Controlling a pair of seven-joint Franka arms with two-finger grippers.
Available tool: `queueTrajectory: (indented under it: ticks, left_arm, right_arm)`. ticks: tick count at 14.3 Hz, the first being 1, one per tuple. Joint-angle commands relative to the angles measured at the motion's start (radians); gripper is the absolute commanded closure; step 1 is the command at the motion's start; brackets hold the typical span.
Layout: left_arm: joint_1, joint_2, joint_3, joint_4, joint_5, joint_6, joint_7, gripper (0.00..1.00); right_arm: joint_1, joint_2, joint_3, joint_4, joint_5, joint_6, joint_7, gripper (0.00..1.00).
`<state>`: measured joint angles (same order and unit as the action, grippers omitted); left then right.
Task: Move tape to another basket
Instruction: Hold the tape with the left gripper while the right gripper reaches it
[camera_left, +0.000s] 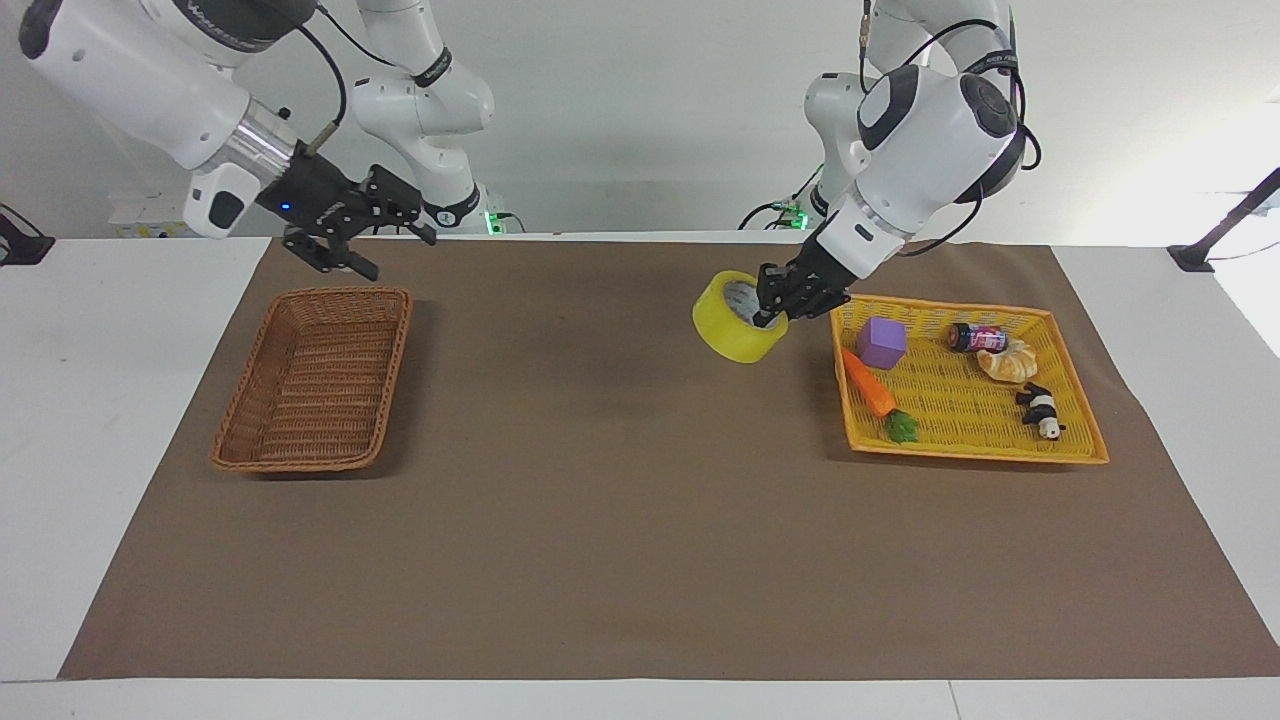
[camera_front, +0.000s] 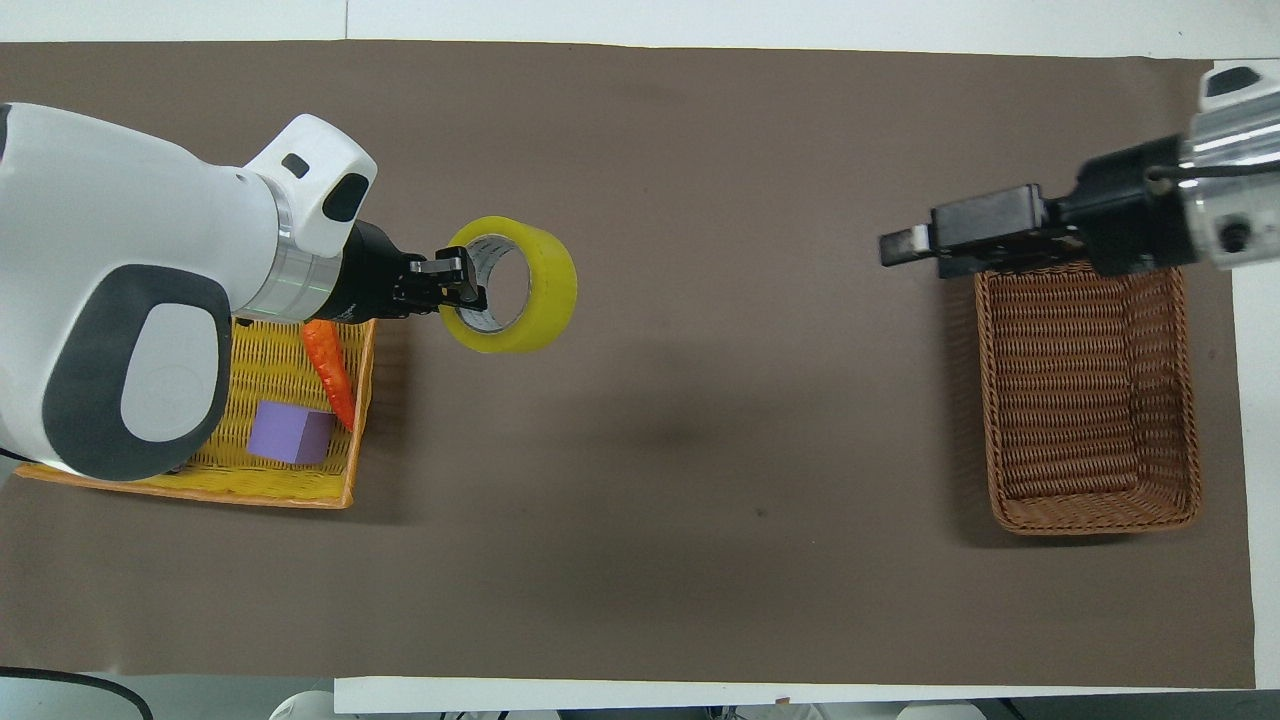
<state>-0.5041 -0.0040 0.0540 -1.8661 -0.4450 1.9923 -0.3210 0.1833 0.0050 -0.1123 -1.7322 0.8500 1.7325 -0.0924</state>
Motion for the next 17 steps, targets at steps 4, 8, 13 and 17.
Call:
queueTrajectory:
  ticks: [4, 8, 13, 17]
  left_arm:
    - [0.004, -0.024, 0.003, -0.016, -0.018, -0.001, -0.001, 0.99]
    - [0.004, -0.025, 0.003, -0.016, -0.018, 0.002, -0.003, 0.98]
    - [0.004, -0.025, 0.003, -0.019, -0.018, 0.000, -0.003, 0.98]
    - [0.004, -0.025, 0.003, -0.022, -0.018, 0.002, -0.003, 0.98]
  right_arm:
    - [0.227, 0.102, 0.000, -0.040, 0.245, 0.301, 0.063, 0.00]
    - [0.303, 0.171, 0.000, -0.033, 0.299, 0.378, 0.057, 0.00]
    - [0.366, 0.179, 0.000, -0.038, 0.366, 0.467, 0.065, 0.00]
    - [0.407, 0.181, 0.000, -0.043, 0.366, 0.507, 0.060, 0.00]
